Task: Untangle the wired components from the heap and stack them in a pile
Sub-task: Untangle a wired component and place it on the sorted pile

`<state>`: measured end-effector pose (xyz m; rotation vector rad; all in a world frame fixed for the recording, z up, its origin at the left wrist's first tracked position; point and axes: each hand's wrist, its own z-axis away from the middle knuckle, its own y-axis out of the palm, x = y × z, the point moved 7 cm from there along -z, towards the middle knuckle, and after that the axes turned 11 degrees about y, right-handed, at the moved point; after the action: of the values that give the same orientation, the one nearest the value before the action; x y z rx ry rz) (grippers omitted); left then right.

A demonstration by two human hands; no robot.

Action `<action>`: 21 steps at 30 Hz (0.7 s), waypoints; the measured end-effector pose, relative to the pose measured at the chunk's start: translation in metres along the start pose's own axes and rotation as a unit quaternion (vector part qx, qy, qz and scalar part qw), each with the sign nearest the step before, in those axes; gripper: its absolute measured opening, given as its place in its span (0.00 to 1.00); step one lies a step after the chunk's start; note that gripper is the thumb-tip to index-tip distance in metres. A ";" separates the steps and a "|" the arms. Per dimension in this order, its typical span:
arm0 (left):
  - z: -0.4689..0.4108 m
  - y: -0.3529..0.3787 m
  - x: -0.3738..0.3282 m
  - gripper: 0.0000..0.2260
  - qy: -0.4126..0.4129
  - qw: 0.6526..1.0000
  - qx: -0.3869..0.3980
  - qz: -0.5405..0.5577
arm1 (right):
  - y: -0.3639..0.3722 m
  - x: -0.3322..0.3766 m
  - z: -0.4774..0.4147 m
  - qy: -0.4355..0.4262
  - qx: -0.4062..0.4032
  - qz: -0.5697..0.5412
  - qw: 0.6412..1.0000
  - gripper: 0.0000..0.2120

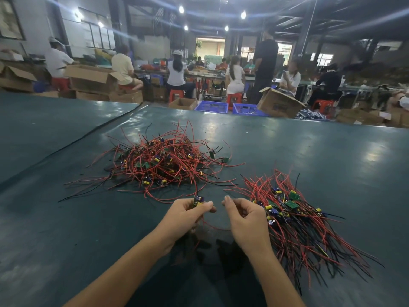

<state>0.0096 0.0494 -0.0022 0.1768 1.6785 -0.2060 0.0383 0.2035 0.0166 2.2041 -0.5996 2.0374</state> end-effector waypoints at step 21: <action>0.000 -0.011 -0.006 0.11 -0.068 0.914 -0.096 0.389 | 0.002 -0.008 0.002 0.089 0.009 -0.141 0.986 0.28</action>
<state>0.0079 0.0387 0.0038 0.6479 1.3636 0.5344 0.0387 0.2028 0.0086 1.9547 -0.2356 2.0617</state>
